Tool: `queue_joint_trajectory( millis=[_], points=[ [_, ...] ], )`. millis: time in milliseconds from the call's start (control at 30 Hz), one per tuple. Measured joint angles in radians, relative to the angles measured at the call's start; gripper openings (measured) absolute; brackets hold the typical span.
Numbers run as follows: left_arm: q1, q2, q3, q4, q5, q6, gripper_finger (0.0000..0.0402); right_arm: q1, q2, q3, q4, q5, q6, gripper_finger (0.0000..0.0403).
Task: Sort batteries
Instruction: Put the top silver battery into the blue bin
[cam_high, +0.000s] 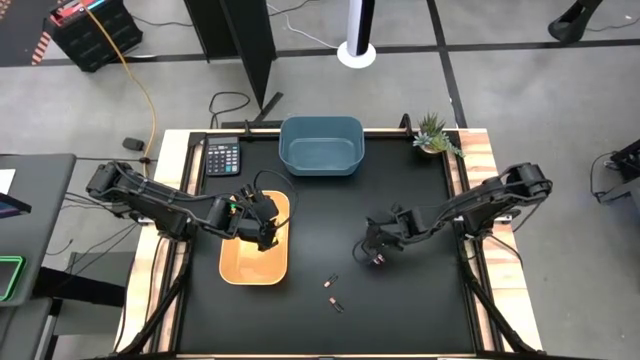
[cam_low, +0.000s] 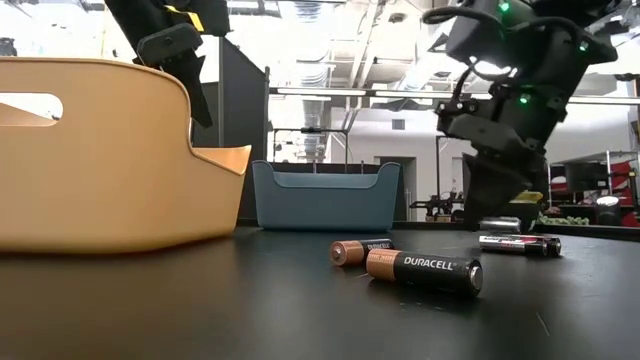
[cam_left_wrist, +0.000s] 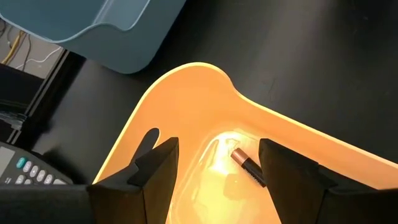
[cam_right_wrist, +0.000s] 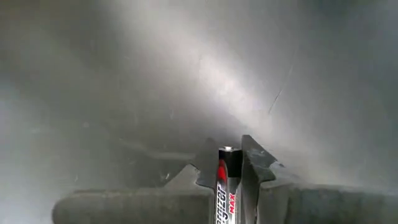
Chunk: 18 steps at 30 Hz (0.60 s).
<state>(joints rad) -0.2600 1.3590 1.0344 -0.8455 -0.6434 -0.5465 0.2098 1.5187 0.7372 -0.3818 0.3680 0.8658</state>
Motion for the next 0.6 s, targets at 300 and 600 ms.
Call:
queue_joint_trajectory(
  millis=[300,600],
  points=[
    [0.000,0.000,0.000,0.002,0.002,0.000,0.0219,-0.084,-0.098,0.001,0.188,0.023,-0.212,0.0040],
    [0.000,0.000,0.000,0.091,-0.016,0.056,0.0219,-0.281,-0.198,0.006,0.545,0.028,-0.560,0.0040]
  ],
)
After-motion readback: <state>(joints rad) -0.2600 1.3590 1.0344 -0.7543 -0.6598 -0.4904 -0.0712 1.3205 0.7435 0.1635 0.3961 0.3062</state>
